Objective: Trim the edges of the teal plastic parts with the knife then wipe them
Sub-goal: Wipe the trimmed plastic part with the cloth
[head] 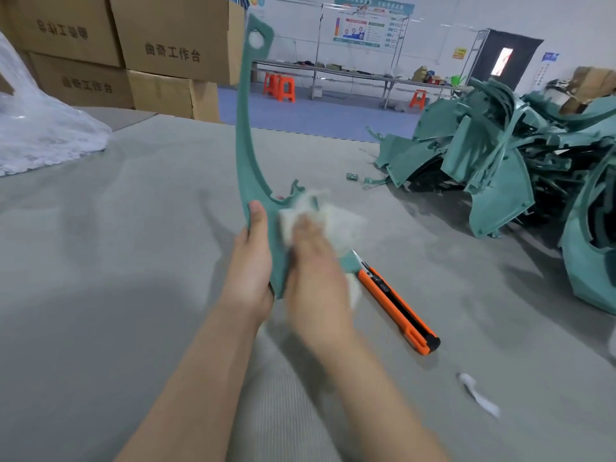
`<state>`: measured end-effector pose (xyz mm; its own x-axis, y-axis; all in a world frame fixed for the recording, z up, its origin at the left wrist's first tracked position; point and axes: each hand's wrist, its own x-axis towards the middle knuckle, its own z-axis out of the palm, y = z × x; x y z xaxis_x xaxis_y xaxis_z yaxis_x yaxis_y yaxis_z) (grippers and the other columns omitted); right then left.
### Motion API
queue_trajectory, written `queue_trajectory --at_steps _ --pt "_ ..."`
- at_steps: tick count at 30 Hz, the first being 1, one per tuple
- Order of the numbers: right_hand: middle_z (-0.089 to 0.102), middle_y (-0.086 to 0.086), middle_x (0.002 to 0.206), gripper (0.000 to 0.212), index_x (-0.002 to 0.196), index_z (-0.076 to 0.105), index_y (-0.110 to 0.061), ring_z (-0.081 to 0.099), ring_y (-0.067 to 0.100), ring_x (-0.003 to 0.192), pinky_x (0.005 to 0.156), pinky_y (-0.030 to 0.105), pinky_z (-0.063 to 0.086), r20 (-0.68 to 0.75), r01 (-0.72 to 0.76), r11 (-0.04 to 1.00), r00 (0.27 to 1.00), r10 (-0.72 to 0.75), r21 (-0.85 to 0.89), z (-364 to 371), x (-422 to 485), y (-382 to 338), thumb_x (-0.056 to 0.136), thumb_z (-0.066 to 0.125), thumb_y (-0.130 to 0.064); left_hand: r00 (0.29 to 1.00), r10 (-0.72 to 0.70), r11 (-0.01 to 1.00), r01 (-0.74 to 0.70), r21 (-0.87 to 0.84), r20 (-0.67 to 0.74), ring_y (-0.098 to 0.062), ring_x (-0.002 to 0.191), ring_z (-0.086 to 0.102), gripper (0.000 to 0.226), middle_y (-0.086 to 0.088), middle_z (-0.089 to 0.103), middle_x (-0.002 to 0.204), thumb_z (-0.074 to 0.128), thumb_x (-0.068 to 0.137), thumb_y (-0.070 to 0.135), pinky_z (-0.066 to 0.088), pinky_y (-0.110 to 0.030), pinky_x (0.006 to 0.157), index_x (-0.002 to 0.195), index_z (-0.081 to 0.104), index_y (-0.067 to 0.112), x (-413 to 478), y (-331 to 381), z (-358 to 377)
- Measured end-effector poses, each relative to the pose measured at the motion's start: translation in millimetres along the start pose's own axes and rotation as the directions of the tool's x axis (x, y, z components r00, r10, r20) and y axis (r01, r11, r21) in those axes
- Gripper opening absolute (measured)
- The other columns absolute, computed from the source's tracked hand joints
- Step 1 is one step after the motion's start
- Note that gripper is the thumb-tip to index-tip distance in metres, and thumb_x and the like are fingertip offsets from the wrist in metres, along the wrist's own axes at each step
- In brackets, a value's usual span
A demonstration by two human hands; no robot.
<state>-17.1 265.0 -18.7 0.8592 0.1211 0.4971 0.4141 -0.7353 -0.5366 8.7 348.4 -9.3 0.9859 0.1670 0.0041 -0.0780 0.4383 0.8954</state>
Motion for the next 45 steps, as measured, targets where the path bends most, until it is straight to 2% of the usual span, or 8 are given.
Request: queue_trajectory --at_steps 3,8,12,20,30,35,40,45 --pt "0.037 0.013 0.152 0.048 0.145 0.041 -0.007 0.031 0.022 0.142 0.114 0.021 0.015 -0.005 0.134 0.988 0.991 -0.134 0.077 10 -1 -5 0.097 0.037 -0.008 0.997 -0.014 0.995 0.007 -0.097 -0.071 -0.02 0.095 0.071 0.057 -0.007 0.073 0.103 0.036 0.096 0.057 0.056 -0.03 0.075 0.116 0.065 0.013 0 4 -4" --pt "0.061 0.02 0.108 0.022 0.104 0.056 -0.007 0.055 0.033 0.101 0.067 0.029 0.023 -0.043 -0.354 0.935 0.934 0.355 0.025 -33 44 55 0.101 0.035 -0.007 0.996 0.015 1.0 -0.015 0.007 -0.091 -0.015 0.084 0.073 0.043 0.003 0.075 0.093 0.039 0.098 0.05 0.059 -0.03 0.062 0.102 0.067 0.019 -2 8 -7" --pt "0.053 -0.012 0.078 0.018 0.092 0.052 -0.024 0.05 0.003 0.069 0.064 0.024 0.033 -0.37 -0.251 0.908 0.851 0.373 0.336 -53 43 55 0.102 0.039 -0.017 0.996 -0.092 0.988 0.091 0.129 0.004 -0.018 0.083 0.073 0.019 -0.003 0.075 0.094 0.053 0.097 0.028 0.059 -0.034 0.071 0.099 0.068 0.016 -5 6 -7" --pt "0.061 -0.007 0.129 0.028 0.12 0.067 -0.02 0.043 0.012 0.134 0.117 0.033 0.019 -0.121 0.34 0.931 0.938 -0.325 0.133 -40 18 -11 0.096 0.055 -0.015 0.97 -0.021 0.887 -0.093 0.453 0.24 0.001 0.069 0.067 0.023 0.012 0.073 0.08 0.051 0.093 0.003 0.049 -0.01 0.057 0.097 0.062 0.022 -22 21 -9" --pt "0.061 -0.009 0.131 0.031 0.109 0.066 -0.025 0.017 0.013 0.147 0.115 0.05 -0.006 -0.131 -0.173 0.955 0.981 0.145 -0.239 -17 57 59 0.103 0.037 -0.032 0.867 -0.388 0.563 -0.045 0.825 0.312 -0.016 0.076 0.071 0.016 -0.001 0.074 0.089 0.066 0.081 0.022 0.058 -0.031 0.072 0.097 0.064 0.02 -42 39 -23" --pt "0.065 0.014 0.102 0.031 0.097 0.064 -0.008 0.054 0.028 0.111 0.106 0.039 0.029 -0.451 -0.431 0.9 0.792 0.412 0.065 -52 72 89 0.102 0.036 -0.017 0.851 -0.434 0.543 -0.014 0.839 0.295 -0.017 0.085 0.071 0.036 0.004 0.074 0.093 0.06 0.066 0.034 0.056 -0.04 0.085 0.1 0.067 0.025 -40 48 -37" --pt "0.043 -0.013 0.075 0.016 0.095 0.05 -0.006 0.041 0.0 0.065 0.067 0.008 0.034 -0.704 -0.131 0.849 0.503 0.502 0.513 -83 69 69 0.101 0.037 -0.014 0.908 -0.34 0.526 -0.033 0.85 0.245 -0.004 0.059 0.067 0.017 0.01 0.072 0.071 0.056 0.09 0.009 0.052 -0.016 0.052 0.086 0.063 0.024 -29 49 -27" --pt "0.062 -0.002 0.119 0.031 0.116 0.066 -0.013 0.051 0.021 0.117 0.107 0.036 0.034 -0.202 0.26 0.966 0.946 -0.254 0.003 -51 37 14 0.096 0.044 -0.026 0.931 -0.253 0.383 -0.154 0.911 0.264 -0.008 0.067 0.062 0.012 0.003 0.069 0.085 0.057 0.087 0.017 0.044 -0.013 0.053 0.091 0.062 0.026 -25 62 1"
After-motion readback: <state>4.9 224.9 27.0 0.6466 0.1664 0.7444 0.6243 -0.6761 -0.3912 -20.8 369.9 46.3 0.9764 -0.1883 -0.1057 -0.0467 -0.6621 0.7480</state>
